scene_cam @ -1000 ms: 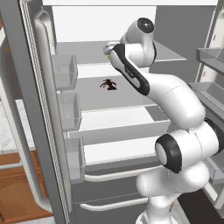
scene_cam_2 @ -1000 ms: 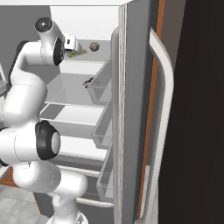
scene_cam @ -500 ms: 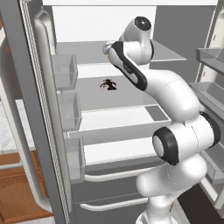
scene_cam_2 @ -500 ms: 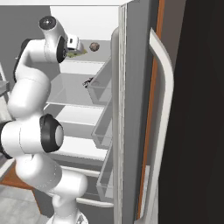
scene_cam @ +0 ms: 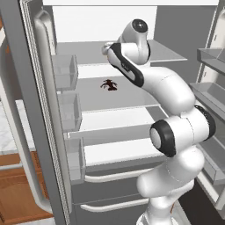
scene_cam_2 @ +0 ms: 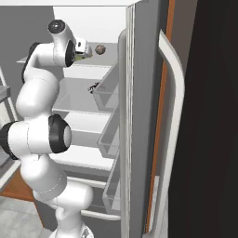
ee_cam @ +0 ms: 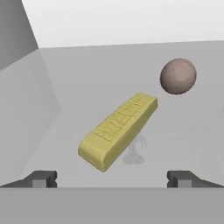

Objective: Pick the egg and butter from the fridge and place them by the bowl for mixing.

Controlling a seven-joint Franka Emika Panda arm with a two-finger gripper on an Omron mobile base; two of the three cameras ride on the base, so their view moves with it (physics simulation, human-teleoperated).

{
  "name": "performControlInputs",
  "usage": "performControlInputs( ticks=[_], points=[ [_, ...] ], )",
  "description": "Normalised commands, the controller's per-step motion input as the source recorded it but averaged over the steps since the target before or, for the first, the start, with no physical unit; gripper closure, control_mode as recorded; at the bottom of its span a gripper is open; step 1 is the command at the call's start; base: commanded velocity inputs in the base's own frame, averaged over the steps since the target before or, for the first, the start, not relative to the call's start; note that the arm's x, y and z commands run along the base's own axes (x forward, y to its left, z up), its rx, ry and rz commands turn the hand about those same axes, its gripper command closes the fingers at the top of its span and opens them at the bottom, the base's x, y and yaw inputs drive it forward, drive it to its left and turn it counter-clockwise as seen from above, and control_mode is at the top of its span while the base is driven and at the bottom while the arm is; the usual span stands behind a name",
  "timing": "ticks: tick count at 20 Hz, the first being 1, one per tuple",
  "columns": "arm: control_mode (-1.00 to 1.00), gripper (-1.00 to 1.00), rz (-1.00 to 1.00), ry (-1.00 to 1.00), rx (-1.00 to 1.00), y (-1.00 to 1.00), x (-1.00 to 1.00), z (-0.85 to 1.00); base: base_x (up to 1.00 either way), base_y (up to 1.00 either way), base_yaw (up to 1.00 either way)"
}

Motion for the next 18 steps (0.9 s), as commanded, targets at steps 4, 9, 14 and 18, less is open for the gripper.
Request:
performControlInputs(
  ticks=[4, 9, 14, 18],
  points=[
    [-1.0, -1.0, 0.0, 0.0, 0.0, 0.0, 0.35, 0.0, 0.0, 0.0, 0.0],
    [-1.0, -1.0, 0.0, 0.02, 0.0, 0.0, 0.36, -0.04, 0.0, 0.0, 0.0],
    [-1.0, -1.0, 0.0, 0.0, -0.02, 0.0, 0.37, -0.04, 0.0, 0.0, 0.0],
    [-1.0, -1.0, 0.0, 0.04, 0.0, 0.0, 0.21, -0.09, 0.0, 0.0, 0.0]
  ],
)
